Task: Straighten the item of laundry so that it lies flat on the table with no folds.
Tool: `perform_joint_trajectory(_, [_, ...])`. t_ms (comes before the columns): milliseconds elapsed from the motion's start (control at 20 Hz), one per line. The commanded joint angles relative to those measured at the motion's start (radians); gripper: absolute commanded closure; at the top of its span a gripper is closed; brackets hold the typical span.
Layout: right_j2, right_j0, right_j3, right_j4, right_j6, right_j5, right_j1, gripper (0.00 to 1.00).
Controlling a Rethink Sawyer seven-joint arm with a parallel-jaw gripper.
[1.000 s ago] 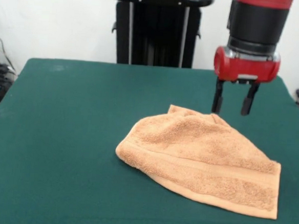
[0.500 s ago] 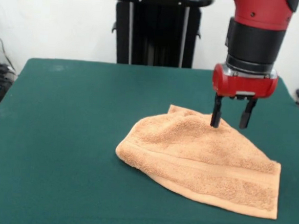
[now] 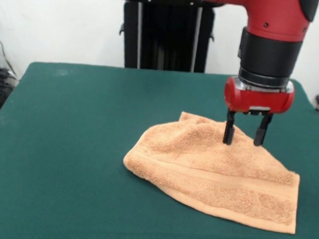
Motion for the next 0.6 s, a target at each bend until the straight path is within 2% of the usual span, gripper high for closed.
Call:
perform_joint_trajectory(50, [0.117, -0.002, 0.005, 0.009, 0.065, 0.076, -0.005, 0.00])
perform_joint_trajectory(300, [0.120, -0.021, 0.009, -0.013, 0.030, 0.101, -0.001, 0.00])
perform_joint_trajectory(600, [0.066, 0.004, -0.012, -0.036, 0.046, 0.131, 0.007, 0.00])
